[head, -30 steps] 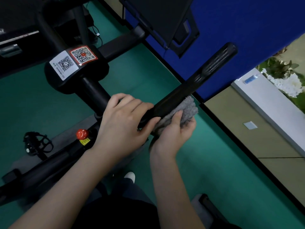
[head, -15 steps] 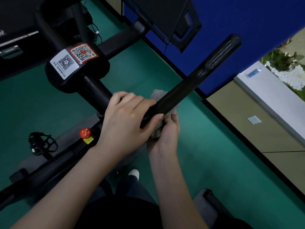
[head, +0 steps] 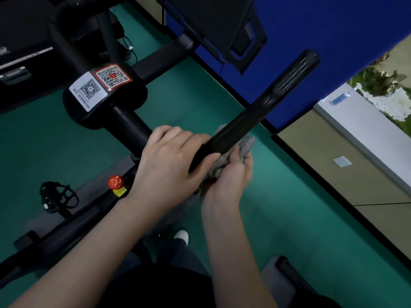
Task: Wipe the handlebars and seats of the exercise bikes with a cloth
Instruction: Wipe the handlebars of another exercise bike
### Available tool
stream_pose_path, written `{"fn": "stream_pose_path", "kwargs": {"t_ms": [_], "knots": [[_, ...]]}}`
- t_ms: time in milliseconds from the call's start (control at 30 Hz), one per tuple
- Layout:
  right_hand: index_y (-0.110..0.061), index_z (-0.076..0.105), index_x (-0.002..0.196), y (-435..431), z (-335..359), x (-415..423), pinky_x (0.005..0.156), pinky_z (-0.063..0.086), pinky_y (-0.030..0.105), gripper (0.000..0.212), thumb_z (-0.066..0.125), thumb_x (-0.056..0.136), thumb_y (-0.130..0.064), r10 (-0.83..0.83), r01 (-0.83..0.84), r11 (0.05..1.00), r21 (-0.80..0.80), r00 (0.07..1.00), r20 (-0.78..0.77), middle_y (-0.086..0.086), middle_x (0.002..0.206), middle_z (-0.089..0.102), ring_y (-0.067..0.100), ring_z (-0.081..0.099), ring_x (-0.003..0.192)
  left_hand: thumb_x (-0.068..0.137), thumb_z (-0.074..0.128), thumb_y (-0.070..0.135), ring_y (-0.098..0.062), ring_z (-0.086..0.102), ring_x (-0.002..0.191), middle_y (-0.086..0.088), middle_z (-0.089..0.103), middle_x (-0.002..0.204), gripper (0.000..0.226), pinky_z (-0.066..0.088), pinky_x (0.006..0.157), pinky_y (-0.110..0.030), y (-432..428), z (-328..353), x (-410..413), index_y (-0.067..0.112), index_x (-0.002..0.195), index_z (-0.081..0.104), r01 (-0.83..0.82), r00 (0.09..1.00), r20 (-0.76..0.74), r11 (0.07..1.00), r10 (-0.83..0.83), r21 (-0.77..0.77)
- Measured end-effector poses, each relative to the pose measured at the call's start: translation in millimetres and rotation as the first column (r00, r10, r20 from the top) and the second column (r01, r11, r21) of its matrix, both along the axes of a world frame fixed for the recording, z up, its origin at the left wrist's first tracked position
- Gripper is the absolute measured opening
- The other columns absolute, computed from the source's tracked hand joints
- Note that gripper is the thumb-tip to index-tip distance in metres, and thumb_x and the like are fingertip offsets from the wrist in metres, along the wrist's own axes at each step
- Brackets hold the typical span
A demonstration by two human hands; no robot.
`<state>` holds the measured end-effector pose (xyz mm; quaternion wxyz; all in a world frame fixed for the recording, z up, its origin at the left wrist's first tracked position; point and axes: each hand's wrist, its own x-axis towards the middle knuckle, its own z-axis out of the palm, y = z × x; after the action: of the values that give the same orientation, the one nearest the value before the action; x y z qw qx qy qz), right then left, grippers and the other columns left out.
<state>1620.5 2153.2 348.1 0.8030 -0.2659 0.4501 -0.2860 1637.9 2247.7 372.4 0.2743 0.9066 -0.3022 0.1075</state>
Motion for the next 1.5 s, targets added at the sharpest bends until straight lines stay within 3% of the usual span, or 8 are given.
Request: {"fn": "stream_pose_path", "kwargs": {"t_ms": [200,467,667,767,1067,1167,1333,1500], "knots": [[-0.013,0.058,0.1,-9,6,1,0.089,0.051,0.034,0.017,0.05,0.094,0.001,-0.122,0.117,0.904,-0.411,0.992,0.014,0.005,0.096,0.064,0.015,0.062,0.09,0.093,0.05,0.043,-0.025,0.061,0.086,-0.001,0.069,0.09,0.039,0.038,0.091,-0.035,-11,7,6,0.011,0.108,0.067,-0.005,1.0,-0.009,1.0,0.005,0.009],[-0.01,0.056,0.101,-17,7,-1,0.095,0.045,0.027,0.031,0.056,0.082,0.015,-0.149,-0.009,0.398,-0.917,0.986,-0.075,0.014,0.104,0.05,0.019,0.054,0.103,0.089,0.054,0.04,-0.027,0.061,0.085,-0.003,0.067,0.087,0.034,0.043,0.079,-0.038,-29,9,10,0.012,0.103,0.067,-0.021,0.999,-0.039,0.998,0.023,0.058],[0.002,0.058,0.103,-44,17,20,0.092,0.048,0.028,0.02,0.054,0.085,0.011,-0.185,0.048,0.518,-0.854,0.981,-0.057,0.022,0.107,0.052,0.022,0.056,0.1,0.09,0.053,0.039,-0.029,0.061,0.084,-0.004,0.066,0.086,0.034,0.045,0.078,-0.038,-31,8,9,0.012,0.105,0.066,-0.025,0.996,-0.089,0.999,0.027,0.023],[-0.007,0.054,0.102,-54,21,28,0.093,0.049,0.04,0.018,0.054,0.089,0.005,-0.168,0.083,0.591,-0.803,0.985,-0.022,0.023,0.11,0.055,0.026,0.058,0.101,0.09,0.054,0.038,-0.029,0.06,0.084,-0.003,0.065,0.085,0.032,0.046,0.078,-0.038,-32,9,7,0.013,0.105,0.066,-0.04,0.994,-0.105,0.999,0.041,0.008],[0.0,0.059,0.101,-69,24,24,0.093,0.047,0.027,0.02,0.055,0.084,0.011,-0.104,0.011,0.44,-0.898,0.994,-0.039,0.022,0.107,0.051,0.028,0.055,0.105,0.092,0.057,0.039,-0.027,0.06,0.088,-0.001,0.065,0.089,0.032,0.047,0.08,-0.041,-31,11,5,0.014,0.109,0.066,-0.039,0.993,-0.111,0.999,0.042,0.035],[0.004,0.063,0.099,-79,29,28,0.093,0.046,0.027,0.022,0.056,0.08,0.014,-0.107,-0.035,0.289,-0.957,0.992,-0.069,0.016,0.104,0.056,0.024,0.056,0.105,0.091,0.056,0.042,-0.026,0.059,0.089,0.0,0.066,0.09,0.034,0.046,0.08,-0.04,-32,13,5,0.015,0.109,0.066,-0.047,0.992,-0.116,0.998,0.052,0.04],[-0.002,0.071,0.093,-85,22,14,0.09,0.037,0.016,0.025,0.057,0.079,0.014,0.094,-0.24,-0.228,-0.944,0.959,-0.266,0.005,0.094,0.069,0.024,0.052,0.095,0.089,0.054,0.05,-0.026,0.059,0.094,0.0,0.067,0.096,0.043,0.045,0.084,-0.04,-38,17,9,0.017,0.115,0.064,-0.064,0.989,-0.13,0.997,0.07,0.051],[-0.003,0.07,0.093,-109,40,30,0.087,0.034,0.013,0.029,0.054,0.077,0.015,0.012,-0.262,-0.317,-0.912,0.96,-0.28,0.003,0.093,0.067,0.014,0.043,0.096,0.088,0.052,0.052,-0.025,0.056,0.099,0.001,0.063,0.1,0.044,0.042,0.085,-0.039,-52,21,20,0.021,0.118,0.06,-0.019,0.987,-0.159,0.999,0.025,0.036]]}}
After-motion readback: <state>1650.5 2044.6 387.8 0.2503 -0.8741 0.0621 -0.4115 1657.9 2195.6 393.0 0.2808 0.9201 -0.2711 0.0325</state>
